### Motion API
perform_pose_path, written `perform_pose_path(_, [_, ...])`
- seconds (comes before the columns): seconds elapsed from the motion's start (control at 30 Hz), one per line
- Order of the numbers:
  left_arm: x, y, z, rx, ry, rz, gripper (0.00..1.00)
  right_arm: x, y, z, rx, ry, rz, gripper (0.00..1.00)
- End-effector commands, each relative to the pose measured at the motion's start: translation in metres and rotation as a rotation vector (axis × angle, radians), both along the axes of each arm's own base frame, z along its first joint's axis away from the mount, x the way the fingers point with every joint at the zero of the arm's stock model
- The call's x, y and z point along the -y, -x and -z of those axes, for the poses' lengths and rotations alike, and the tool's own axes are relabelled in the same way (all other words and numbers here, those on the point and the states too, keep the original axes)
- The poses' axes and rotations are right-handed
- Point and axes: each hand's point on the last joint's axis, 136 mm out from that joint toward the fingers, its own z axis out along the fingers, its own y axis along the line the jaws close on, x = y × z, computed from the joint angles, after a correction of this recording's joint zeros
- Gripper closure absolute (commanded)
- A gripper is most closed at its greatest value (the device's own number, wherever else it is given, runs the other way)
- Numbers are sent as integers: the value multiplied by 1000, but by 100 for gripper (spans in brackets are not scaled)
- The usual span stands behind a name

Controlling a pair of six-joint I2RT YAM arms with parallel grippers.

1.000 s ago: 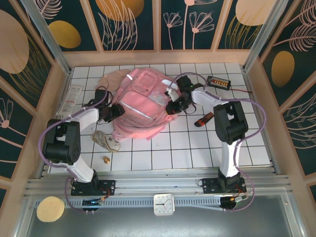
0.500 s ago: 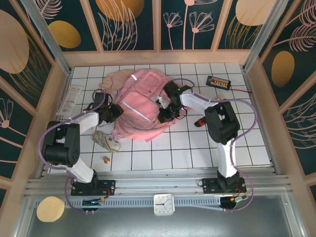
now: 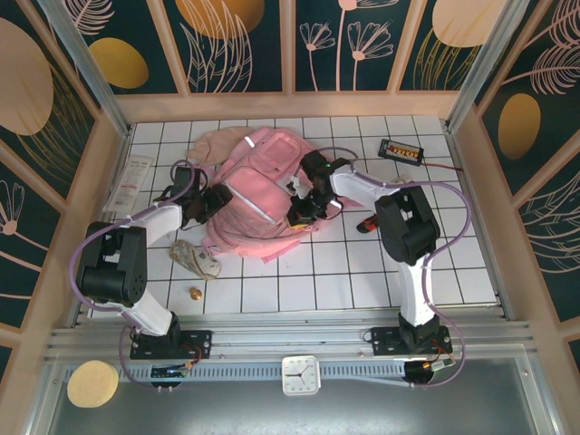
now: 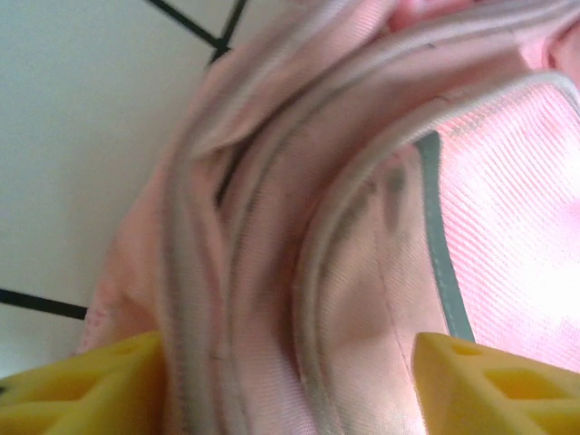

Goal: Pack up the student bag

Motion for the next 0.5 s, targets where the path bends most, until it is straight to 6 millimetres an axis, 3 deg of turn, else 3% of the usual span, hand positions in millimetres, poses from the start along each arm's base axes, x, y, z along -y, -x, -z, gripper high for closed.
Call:
perform_pose_path(0.0, [15,9,-17,-10,1,95,18,-13,-36,-81,196,-247,19,100])
perform_pose_path(0.13, [20,0,-46,54,-3,139,2,-6,-42,-108,249,-336,16,100])
perform_pose_path(0.33, [18,-14,-84,141,-91,216,1,-8,-48,-142,320,-451,-6,100])
perform_pose_path(0.47, [28,-15,-124,331,-237,407,1,-3,-57,-151,340,-477,3,100])
